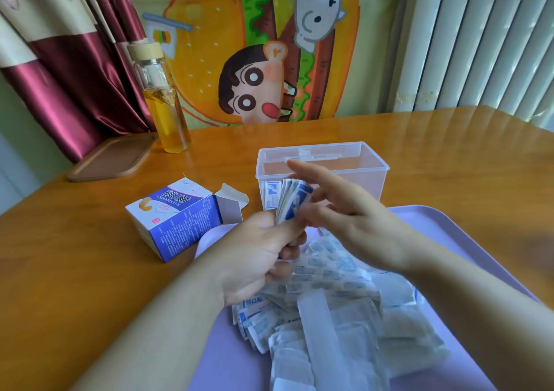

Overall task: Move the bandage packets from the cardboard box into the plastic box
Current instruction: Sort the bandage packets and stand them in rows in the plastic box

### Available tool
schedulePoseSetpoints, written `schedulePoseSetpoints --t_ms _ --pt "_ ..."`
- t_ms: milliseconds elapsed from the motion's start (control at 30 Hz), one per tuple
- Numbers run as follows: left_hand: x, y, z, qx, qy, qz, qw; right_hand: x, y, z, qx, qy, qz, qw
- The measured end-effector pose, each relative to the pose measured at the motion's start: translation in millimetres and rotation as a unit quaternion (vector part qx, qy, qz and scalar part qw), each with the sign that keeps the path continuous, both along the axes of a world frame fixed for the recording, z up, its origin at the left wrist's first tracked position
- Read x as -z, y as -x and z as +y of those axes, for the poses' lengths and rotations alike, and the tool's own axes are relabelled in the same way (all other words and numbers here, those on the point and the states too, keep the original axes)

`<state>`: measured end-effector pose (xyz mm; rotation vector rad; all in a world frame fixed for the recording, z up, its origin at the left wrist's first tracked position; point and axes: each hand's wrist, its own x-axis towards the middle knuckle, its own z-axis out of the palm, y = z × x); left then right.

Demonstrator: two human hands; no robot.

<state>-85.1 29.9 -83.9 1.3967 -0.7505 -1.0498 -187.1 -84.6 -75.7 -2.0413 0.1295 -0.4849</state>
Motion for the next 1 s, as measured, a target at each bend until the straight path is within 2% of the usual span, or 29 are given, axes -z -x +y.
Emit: schedulePoseSetpoints --t_ms 100,167,267,367,433,567,733,800,900,1000 --pt "-3 -2 3 0.048 0.000 -0.008 0.999 -5 0 -8 -0.010 -0.004 0.005 1.000" --pt "-4 -1 5 0.072 0.001 -0.019 0.997 -7 0 -10 -0.015 -0.041 -0.013 0.999" --pt "-5 -2 4 0.034 0.023 -0.046 0.998 -12 -3 -8 0.009 -0.053 -0.042 0.998" --pt "-4 -7 1 -0.059 0.049 -0.203 0.976 -22 -10 -9 0.065 0.011 -0.058 0.996" --pt "-13 -9 -4 -0.080 0.083 -0.260 0.959 -33 -15 -12 0.074 -0.001 -0.072 0.995" --pt "-42 -22 -16 -0.074 0.103 -0.272 0.954 -55 -26 -20 0.029 -0.145 -0.052 0.988" --pt "-61 -43 -34 -0.021 0.079 -0.284 0.955 -66 -43 -29 0.056 -0.154 -0.044 0.985" --pt "-63 -52 -43 -0.033 0.054 -0.348 0.935 -68 -52 -35 0.096 -0.135 -0.046 0.985" --pt "-56 -64 -51 -0.074 0.019 -0.467 0.881 -72 -64 -54 0.158 -0.084 -0.037 0.983" --pt "-38 -76 -52 -0.089 -0.022 -0.528 0.844 -73 -73 -83 0.253 0.000 0.028 0.967"
